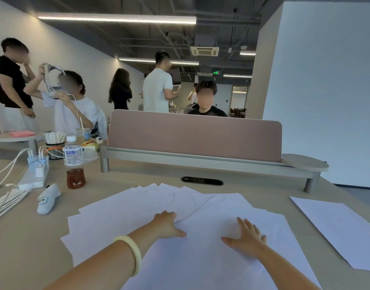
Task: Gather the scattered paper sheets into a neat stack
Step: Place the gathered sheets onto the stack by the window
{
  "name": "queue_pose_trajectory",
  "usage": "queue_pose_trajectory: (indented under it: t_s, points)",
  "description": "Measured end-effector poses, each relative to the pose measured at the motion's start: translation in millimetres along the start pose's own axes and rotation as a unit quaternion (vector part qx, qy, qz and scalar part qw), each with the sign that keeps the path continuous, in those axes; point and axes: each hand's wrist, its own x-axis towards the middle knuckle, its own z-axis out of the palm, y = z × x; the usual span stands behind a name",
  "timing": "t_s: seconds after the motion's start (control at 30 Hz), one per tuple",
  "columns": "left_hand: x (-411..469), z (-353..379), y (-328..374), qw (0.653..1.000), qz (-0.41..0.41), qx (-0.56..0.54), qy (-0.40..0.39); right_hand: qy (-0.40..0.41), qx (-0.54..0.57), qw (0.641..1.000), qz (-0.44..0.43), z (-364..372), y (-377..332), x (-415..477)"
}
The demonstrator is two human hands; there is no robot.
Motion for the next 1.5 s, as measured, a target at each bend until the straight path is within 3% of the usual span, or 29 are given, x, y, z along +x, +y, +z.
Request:
queue_pose_trajectory:
  t_s: [0.2,0.37,0.7,0.83,1.0,1.1,1.23,1.27,1.33,1.4,1.5]
  points:
    - [14.2,-9.7,-0.5,0.995,-0.036,-0.078,-0.055,0.004,0.015,1.000,0.001,0.0,-1.9,1.4]
    - [20.4,-7.9,-0.8,0.992,-0.066,-0.095,-0.046,0.010,0.026,1.000,-0.001,0.6,-1.4,0.1]
    - [17.9,-9.1,9.8,0.982,-0.039,-0.168,-0.072,0.027,0.065,0.997,-0.019,-2.7,-2.4,-7.8]
    - [11.5,-6.3,6.3,0.980,-0.021,-0.189,-0.052,0.035,0.137,0.990,-0.026,-8.5,2.6,-6.3]
    - [2.0,-13.1,-7.6,0.955,0.038,-0.293,0.014,0.115,0.255,0.960,-0.002,-18.9,17.1,-7.5]
    - [-7.5,-23.8,-17.5,0.931,0.074,-0.352,0.061,0.165,0.366,0.915,0.040,-27.3,23.0,-9.9]
    - [-18.6,-34.1,-27.1,0.886,0.098,-0.438,0.119,0.009,0.642,0.767,0.006,-36.6,12.9,-17.6]
    - [-21.2,-36.1,-27.4,0.873,0.102,-0.458,0.131,-0.031,0.658,0.752,-0.020,-40.3,6.3,-20.6]
    - [-24.9,-40.6,-27.4,0.850,0.114,-0.491,0.156,-0.054,0.628,0.772,-0.080,-49.0,-11.2,-24.4]
    - [-29.3,-48.5,-26.1,0.826,0.127,-0.518,0.182,-0.018,0.598,0.792,-0.123,-61.9,-31.4,-26.1]
    - [-35.3,-63.9,-23.1,0.801,0.141,-0.541,0.215,0.038,0.587,0.792,-0.165,-84.4,-54.4,-28.3]
